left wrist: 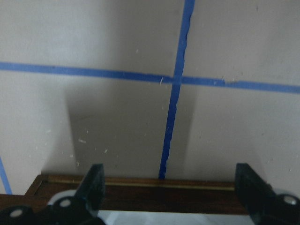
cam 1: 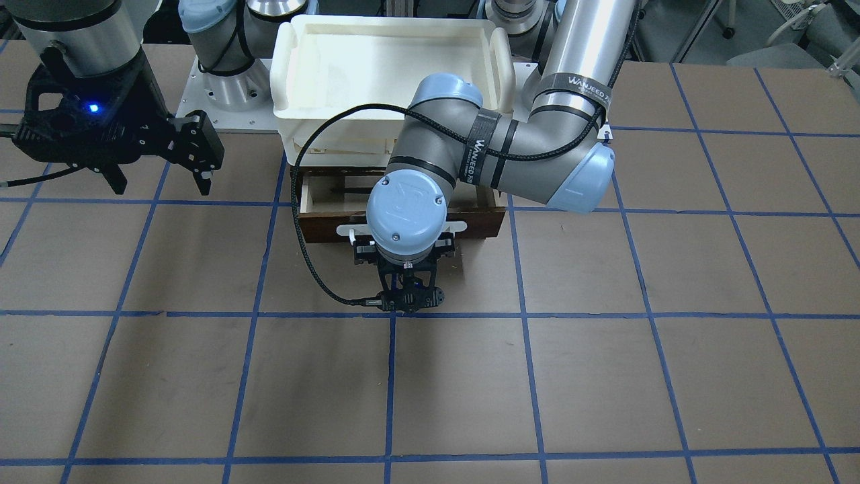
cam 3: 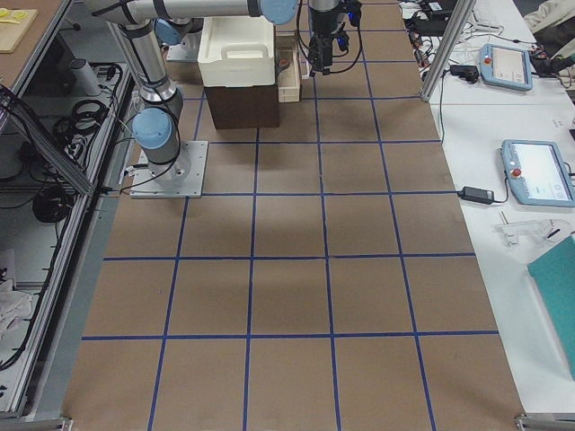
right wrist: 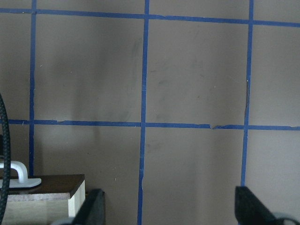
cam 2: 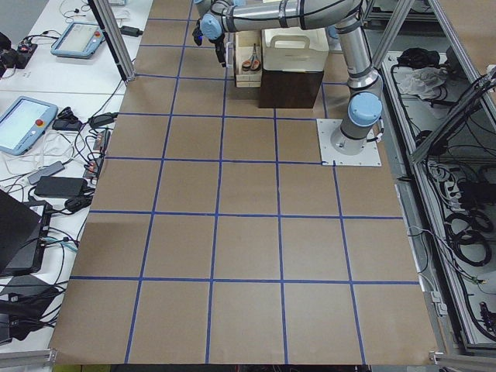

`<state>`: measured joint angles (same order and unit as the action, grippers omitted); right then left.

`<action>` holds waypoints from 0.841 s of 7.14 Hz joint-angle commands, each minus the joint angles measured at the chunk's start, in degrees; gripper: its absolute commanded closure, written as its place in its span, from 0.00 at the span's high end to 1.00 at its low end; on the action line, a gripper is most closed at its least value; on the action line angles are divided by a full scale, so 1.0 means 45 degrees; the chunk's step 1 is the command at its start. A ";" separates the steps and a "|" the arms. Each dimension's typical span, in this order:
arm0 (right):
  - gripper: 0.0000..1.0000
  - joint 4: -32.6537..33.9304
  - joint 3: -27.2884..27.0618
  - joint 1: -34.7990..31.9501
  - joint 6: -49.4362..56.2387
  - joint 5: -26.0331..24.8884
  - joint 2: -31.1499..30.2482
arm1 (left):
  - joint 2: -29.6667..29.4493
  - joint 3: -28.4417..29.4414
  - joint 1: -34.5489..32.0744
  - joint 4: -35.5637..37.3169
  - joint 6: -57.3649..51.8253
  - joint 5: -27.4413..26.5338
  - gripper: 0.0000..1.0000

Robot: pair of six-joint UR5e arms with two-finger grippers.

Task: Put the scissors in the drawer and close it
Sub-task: 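Push the drawer closed with the left gripper toward the robot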

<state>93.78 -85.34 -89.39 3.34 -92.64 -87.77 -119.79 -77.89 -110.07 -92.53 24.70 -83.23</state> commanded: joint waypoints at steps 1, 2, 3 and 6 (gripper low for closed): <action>1.00 0.0000 0.0000 0.0000 0.0000 0.0000 0.0013 | 0.0329 -0.1063 0.0008 -0.0610 -0.0156 0.0174 1.00; 1.00 0.0000 0.0000 0.0000 0.0000 0.0019 0.0013 | 0.0427 -0.1437 -0.0011 -0.0629 -0.0176 0.0213 1.00; 1.00 -0.0019 0.0000 0.0000 0.0000 0.0000 0.0013 | 0.0447 -0.1479 -0.0012 -0.0629 -0.0176 0.0330 1.00; 1.00 0.0000 0.0000 0.0000 0.0000 0.0019 0.0013 | 0.0760 -0.1519 -0.0246 -0.0904 -0.0157 0.0781 1.00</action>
<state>93.77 -85.34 -89.39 3.34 -92.62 -87.72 -116.74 -84.64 -110.95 -96.40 24.04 -80.07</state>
